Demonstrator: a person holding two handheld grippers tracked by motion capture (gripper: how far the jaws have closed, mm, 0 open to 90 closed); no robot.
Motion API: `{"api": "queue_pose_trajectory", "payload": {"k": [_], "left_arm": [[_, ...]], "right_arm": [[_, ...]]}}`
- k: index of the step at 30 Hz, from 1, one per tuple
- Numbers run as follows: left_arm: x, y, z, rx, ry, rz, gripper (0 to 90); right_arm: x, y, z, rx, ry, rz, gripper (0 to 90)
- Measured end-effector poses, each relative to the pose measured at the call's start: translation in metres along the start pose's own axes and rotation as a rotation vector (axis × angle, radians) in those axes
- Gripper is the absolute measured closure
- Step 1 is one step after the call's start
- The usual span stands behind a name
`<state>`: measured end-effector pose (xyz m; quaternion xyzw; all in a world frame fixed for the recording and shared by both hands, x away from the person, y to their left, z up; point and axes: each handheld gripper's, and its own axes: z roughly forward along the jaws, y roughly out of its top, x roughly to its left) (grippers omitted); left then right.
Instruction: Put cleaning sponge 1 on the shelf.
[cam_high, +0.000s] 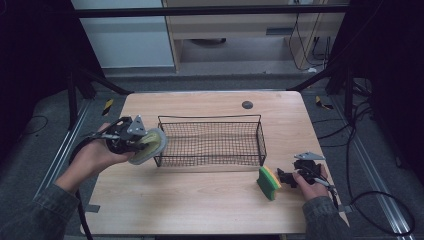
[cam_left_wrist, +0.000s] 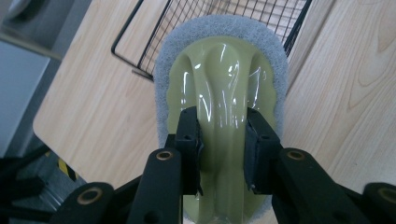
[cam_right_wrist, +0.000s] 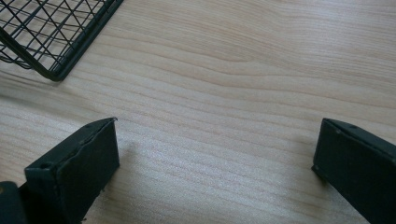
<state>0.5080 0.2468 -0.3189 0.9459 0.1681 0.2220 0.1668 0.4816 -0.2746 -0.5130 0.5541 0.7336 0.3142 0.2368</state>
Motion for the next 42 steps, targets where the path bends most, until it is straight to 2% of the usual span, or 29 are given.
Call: {"api": "queue_pose_trajectory", "payload": {"k": [2,4,9,13,16,22,25,32,42], "left_arm": [[0.001,0.006,0.001,0.000,0.008,0.031,70.4],[0.003,0.012,0.004,0.004,0.018,0.045,70.4],[0.010,0.021,0.010,0.001,0.079,0.039,70.4],[0.013,0.025,0.016,0.006,0.117,0.054,70.3],[0.013,0.029,0.016,-0.018,0.104,0.070,70.3],[0.014,0.044,0.018,-0.030,0.092,0.133,70.3],[0.016,0.052,0.022,-0.014,0.097,0.159,70.3],[0.014,0.065,0.033,-0.018,0.108,0.201,70.3],[0.013,0.078,0.049,0.001,0.075,0.263,70.3]], "right_arm": [[0.000,0.000,0.000,0.000,0.000,0.000,0.4],[0.000,0.000,0.000,0.000,0.000,-0.001,0.4],[-0.001,0.001,0.001,-0.001,0.017,-0.011,0.4],[-0.001,-0.001,-0.001,-0.001,0.018,-0.020,0.7],[0.001,-0.002,-0.002,0.000,0.020,-0.020,0.7],[0.001,-0.002,-0.002,-0.001,0.022,-0.020,0.7],[0.000,-0.002,-0.002,0.000,0.023,-0.021,0.4],[0.000,-0.002,-0.002,-0.001,0.020,-0.023,0.4],[0.000,-0.004,-0.004,0.000,0.009,-0.012,0.6]]}}
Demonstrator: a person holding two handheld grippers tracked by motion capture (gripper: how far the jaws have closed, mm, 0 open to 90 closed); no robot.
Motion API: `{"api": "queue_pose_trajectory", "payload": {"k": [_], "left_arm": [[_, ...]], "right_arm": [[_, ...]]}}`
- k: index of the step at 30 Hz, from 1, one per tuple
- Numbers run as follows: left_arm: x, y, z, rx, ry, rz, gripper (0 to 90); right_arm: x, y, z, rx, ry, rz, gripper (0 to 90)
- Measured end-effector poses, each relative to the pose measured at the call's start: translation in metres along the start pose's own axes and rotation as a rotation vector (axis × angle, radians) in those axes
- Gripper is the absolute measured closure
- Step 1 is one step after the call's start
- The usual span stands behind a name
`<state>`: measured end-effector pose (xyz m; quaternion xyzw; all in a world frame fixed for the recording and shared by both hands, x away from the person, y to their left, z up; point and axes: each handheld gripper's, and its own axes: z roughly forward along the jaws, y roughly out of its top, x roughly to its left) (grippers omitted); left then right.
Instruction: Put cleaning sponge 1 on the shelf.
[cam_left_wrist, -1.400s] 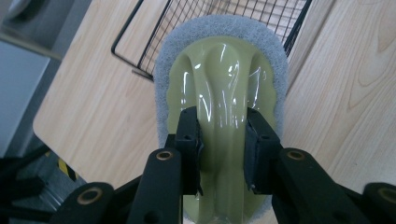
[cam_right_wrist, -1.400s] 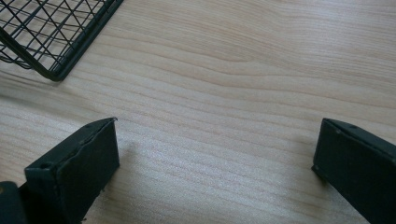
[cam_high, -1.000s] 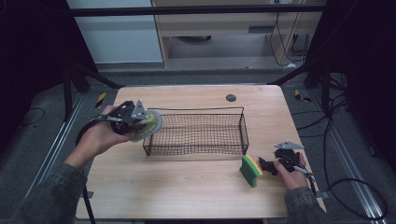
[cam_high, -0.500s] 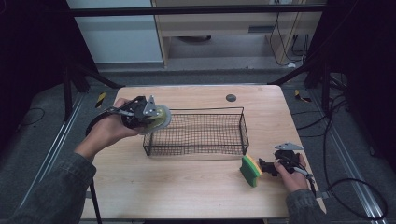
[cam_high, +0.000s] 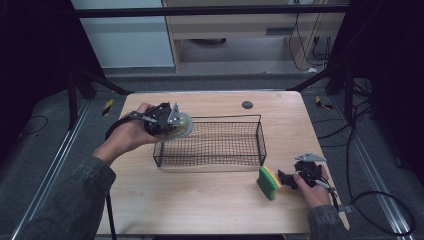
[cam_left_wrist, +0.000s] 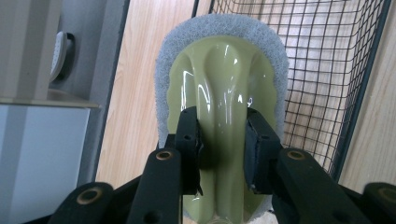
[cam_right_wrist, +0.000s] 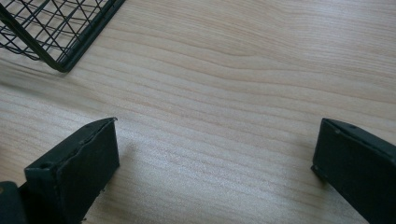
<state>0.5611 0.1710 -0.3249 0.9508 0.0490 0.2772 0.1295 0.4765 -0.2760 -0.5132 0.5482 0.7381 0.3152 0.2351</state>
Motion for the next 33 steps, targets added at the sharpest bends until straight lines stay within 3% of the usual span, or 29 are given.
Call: {"api": "queue_pose_trajectory", "payload": {"k": [10,33], "left_arm": [[-0.006,0.006,0.015,0.021,-0.038,0.047,70.3],[-0.017,0.006,0.041,0.072,-0.107,0.068,70.3]], "right_arm": [[0.000,-0.001,-0.001,-0.002,0.001,0.002,0.6],[0.000,-0.001,-0.001,-0.003,0.001,0.005,0.7]]}}
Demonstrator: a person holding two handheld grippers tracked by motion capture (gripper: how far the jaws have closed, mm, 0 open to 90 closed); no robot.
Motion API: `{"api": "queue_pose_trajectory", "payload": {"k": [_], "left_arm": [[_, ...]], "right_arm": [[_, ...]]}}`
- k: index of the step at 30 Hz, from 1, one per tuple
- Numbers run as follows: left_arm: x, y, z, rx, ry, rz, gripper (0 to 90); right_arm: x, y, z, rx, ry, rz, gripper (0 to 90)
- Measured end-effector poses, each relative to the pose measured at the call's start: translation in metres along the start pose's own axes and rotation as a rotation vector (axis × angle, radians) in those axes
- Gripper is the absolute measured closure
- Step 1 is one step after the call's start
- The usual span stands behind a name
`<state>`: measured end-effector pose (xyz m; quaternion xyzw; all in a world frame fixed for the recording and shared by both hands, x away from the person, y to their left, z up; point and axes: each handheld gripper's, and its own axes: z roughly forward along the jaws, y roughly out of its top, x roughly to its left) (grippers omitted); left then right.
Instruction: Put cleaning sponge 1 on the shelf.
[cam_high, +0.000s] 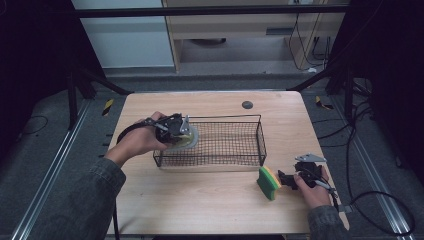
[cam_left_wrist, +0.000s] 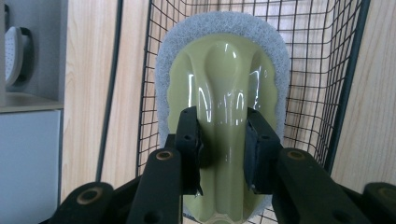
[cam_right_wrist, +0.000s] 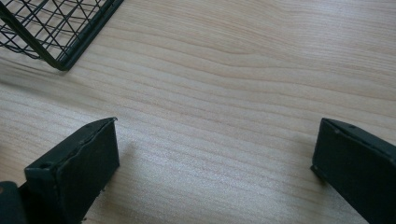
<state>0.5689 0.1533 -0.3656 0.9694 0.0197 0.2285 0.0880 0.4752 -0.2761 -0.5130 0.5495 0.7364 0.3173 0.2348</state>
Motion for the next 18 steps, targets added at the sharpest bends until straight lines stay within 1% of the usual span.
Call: {"api": "queue_pose_trajectory", "payload": {"k": [6,7,8,10,11,14,15,16,18], "left_arm": [[-0.001,-0.004,0.007,0.014,-0.013,-0.006,70.3],[-0.002,-0.005,0.009,0.015,-0.020,-0.014,70.3],[-0.001,-0.006,0.010,0.017,-0.018,-0.009,70.3],[-0.001,-0.008,0.013,0.014,-0.024,-0.015,70.3],[-0.001,-0.008,0.014,0.012,-0.028,-0.025,70.3],[-0.001,-0.010,0.018,0.014,-0.033,-0.023,70.3],[-0.002,-0.010,0.020,0.016,-0.039,-0.039,70.3],[-0.002,-0.011,0.023,0.022,-0.040,-0.028,70.3],[-0.004,-0.012,0.026,0.027,-0.046,-0.031,70.3]], "right_arm": [[0.000,0.000,0.000,0.002,-0.003,-0.002,0.6],[0.000,0.000,0.000,0.001,-0.003,-0.004,0.7],[0.000,0.000,0.000,0.001,-0.003,-0.004,0.7],[0.000,0.000,0.000,0.001,-0.003,-0.003,0.7],[0.000,0.000,0.000,0.001,-0.005,-0.006,0.7],[0.000,-0.001,0.000,0.000,-0.006,-0.007,0.7],[0.000,-0.001,0.000,0.000,-0.006,-0.007,0.7],[0.000,-0.001,0.000,0.001,-0.006,-0.007,0.7],[0.000,-0.001,0.000,0.000,-0.006,-0.007,0.7]]}}
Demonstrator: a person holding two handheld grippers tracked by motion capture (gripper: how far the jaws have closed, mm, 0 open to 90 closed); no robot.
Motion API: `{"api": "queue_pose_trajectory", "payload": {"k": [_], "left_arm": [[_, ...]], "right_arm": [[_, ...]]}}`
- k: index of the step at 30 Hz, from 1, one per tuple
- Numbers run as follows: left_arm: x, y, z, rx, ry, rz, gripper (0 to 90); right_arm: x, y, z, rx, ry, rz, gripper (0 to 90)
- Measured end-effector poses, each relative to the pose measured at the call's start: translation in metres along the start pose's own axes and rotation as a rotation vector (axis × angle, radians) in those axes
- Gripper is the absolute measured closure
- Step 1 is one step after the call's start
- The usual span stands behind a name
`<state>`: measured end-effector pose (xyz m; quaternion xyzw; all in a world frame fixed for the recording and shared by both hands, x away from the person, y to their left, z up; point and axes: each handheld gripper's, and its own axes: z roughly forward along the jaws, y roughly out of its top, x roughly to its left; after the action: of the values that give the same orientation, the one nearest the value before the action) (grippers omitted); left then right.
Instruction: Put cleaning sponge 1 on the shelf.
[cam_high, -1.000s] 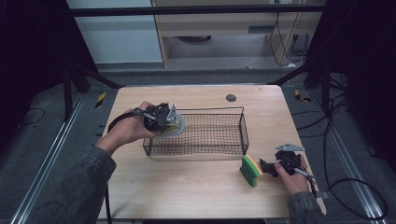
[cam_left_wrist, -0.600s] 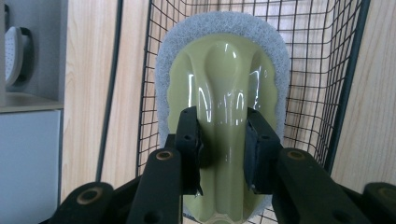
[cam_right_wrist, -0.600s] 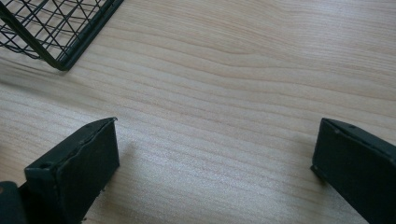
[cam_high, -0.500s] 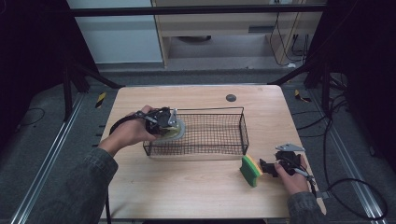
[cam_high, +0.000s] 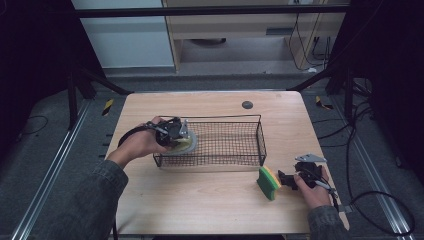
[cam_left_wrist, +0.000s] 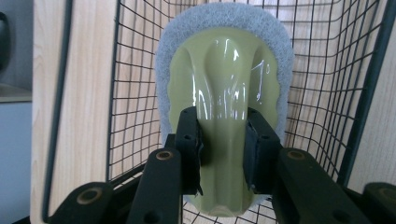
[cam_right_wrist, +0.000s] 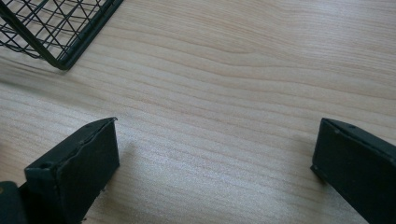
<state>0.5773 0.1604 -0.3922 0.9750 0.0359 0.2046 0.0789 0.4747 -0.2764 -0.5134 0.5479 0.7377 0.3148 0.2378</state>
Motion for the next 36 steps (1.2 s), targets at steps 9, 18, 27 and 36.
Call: {"api": "queue_pose_trajectory", "payload": {"k": [9,18,27,36], "left_arm": [[-0.001,-0.003,0.011,0.007,-0.027,-0.020,70.2],[0.000,-0.004,0.019,0.009,-0.046,-0.039,70.1],[0.001,0.001,0.025,0.011,-0.057,-0.049,69.9],[-0.001,0.001,0.029,0.020,-0.061,-0.050,68.5]], "right_arm": [[0.000,0.000,-0.001,0.003,0.002,0.005,0.7],[0.000,0.000,0.000,0.001,0.002,0.002,0.7],[0.000,0.000,-0.001,0.001,0.003,0.003,0.7],[0.000,0.000,-0.001,0.001,0.003,0.003,0.7]]}}
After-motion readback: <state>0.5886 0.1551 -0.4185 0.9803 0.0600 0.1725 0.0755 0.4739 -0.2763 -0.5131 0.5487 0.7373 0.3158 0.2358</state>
